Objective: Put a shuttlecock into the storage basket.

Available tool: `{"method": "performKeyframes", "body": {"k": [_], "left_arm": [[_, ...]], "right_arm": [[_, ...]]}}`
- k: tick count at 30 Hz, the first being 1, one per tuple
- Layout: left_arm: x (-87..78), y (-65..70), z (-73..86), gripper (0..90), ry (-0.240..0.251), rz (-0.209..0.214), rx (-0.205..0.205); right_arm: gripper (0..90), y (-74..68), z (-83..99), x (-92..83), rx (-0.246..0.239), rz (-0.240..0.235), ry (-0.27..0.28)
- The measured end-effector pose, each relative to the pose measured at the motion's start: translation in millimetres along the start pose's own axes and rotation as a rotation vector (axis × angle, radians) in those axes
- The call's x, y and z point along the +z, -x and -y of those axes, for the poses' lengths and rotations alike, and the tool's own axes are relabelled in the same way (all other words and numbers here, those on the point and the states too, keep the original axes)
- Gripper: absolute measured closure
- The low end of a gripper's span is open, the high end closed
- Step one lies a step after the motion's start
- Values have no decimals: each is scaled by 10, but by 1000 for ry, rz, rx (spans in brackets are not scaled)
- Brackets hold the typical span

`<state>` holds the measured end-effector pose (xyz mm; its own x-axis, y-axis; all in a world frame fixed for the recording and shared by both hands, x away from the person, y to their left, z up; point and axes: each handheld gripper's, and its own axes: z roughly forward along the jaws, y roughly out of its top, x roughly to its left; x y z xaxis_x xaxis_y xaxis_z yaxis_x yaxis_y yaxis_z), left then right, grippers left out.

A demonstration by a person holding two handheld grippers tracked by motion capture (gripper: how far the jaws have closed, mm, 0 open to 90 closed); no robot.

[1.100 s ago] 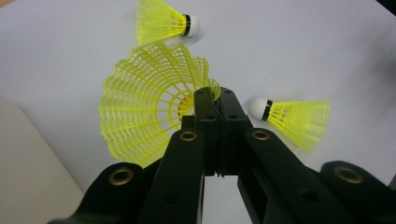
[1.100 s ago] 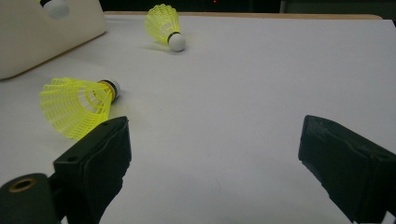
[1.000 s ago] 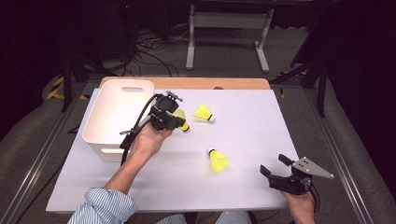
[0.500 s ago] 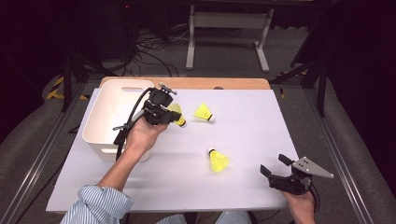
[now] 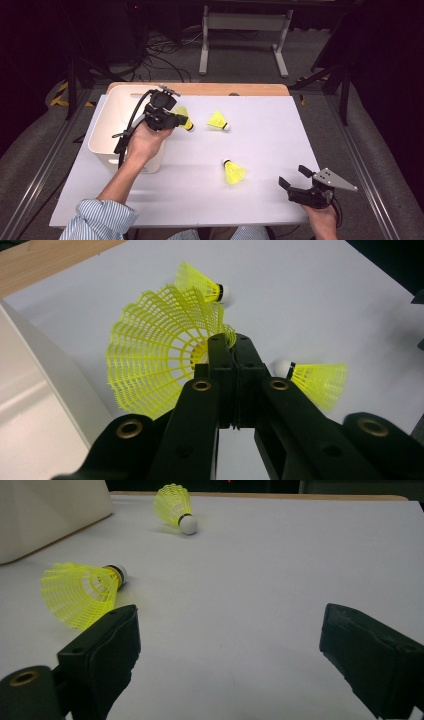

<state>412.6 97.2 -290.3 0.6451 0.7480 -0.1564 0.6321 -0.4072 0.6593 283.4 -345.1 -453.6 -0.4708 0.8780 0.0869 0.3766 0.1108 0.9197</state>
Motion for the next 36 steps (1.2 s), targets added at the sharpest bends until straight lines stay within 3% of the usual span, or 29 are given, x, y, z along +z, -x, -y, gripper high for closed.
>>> {"method": "performKeyframes", "body": {"k": [36], "left_arm": [[-471,-410,153,895,83,-83,-95]], "right_arm": [[100,-9,4,5,-12,5,-6]]}}
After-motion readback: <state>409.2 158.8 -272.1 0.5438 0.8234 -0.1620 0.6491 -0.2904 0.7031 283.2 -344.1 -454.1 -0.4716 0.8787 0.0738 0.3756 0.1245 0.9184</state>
